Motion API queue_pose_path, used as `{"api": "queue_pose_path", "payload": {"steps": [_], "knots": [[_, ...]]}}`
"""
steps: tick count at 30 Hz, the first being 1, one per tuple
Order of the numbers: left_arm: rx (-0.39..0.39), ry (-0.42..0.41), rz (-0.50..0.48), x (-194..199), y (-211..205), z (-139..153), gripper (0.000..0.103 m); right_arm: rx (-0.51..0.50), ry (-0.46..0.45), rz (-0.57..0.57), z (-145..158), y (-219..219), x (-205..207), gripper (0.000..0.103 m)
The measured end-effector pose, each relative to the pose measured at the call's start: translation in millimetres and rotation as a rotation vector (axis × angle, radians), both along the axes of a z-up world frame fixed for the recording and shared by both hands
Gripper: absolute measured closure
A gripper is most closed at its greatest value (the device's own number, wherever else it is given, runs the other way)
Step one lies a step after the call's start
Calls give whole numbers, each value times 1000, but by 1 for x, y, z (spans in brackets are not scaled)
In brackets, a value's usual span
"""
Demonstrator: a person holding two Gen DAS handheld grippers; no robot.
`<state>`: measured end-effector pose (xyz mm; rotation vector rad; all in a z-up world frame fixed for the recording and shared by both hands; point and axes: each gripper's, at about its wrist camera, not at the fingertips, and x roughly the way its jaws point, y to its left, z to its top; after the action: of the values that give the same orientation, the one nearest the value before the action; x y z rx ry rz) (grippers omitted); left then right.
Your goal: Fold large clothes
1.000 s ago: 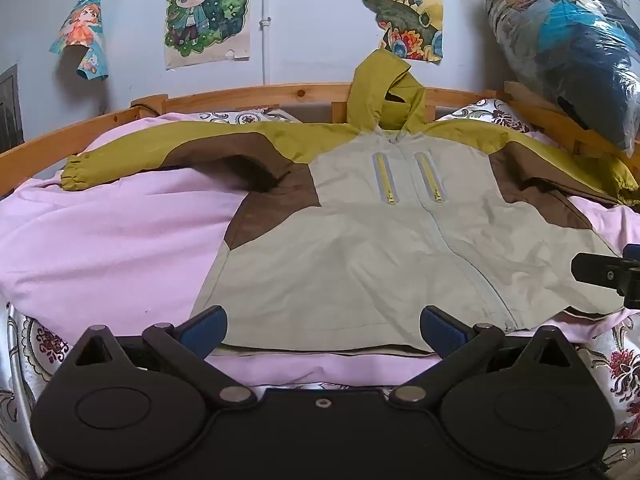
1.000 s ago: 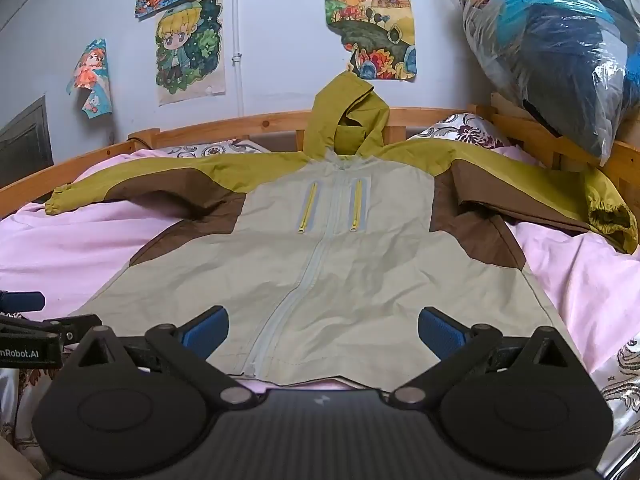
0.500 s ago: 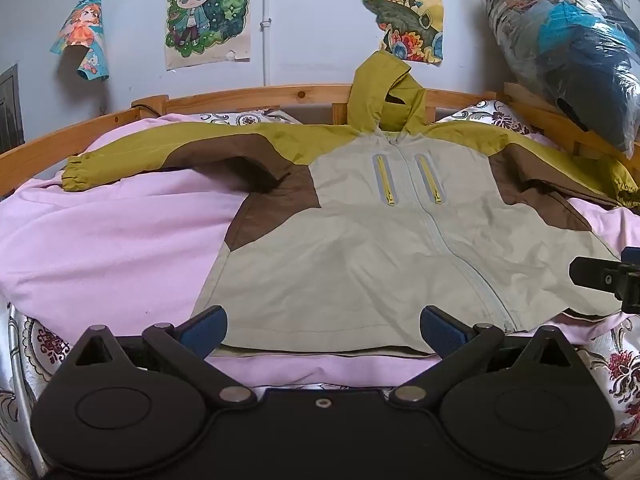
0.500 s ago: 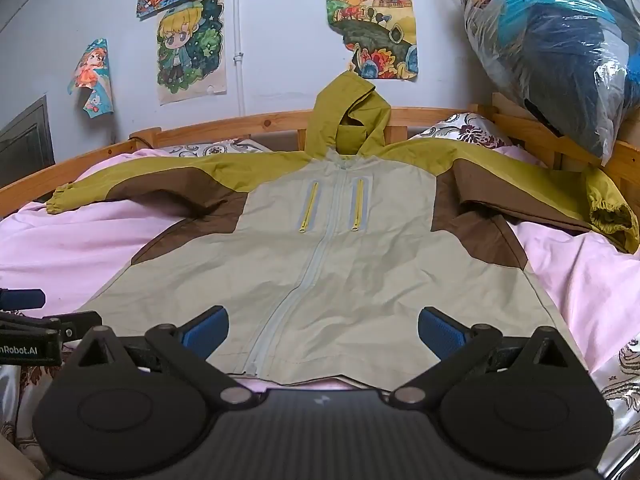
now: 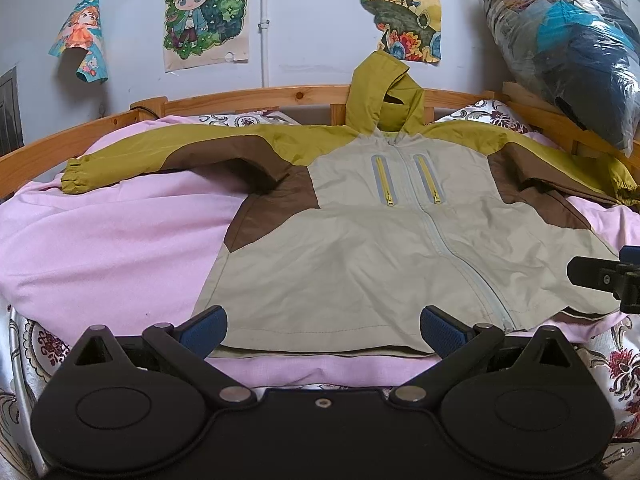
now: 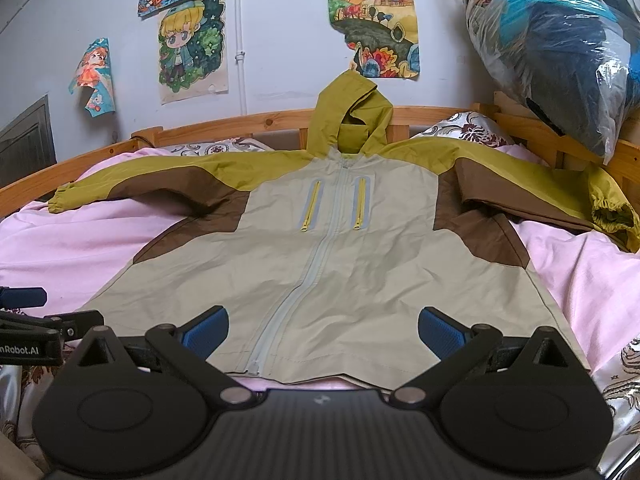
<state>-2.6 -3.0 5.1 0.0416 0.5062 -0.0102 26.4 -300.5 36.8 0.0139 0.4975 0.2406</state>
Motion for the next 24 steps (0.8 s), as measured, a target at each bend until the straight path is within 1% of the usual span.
{"api": "queue_pose_path", "payload": {"steps": [24], "knots": [[2, 0, 0, 0, 0, 0, 1, 5, 3, 0, 2, -1, 0, 0]]}}
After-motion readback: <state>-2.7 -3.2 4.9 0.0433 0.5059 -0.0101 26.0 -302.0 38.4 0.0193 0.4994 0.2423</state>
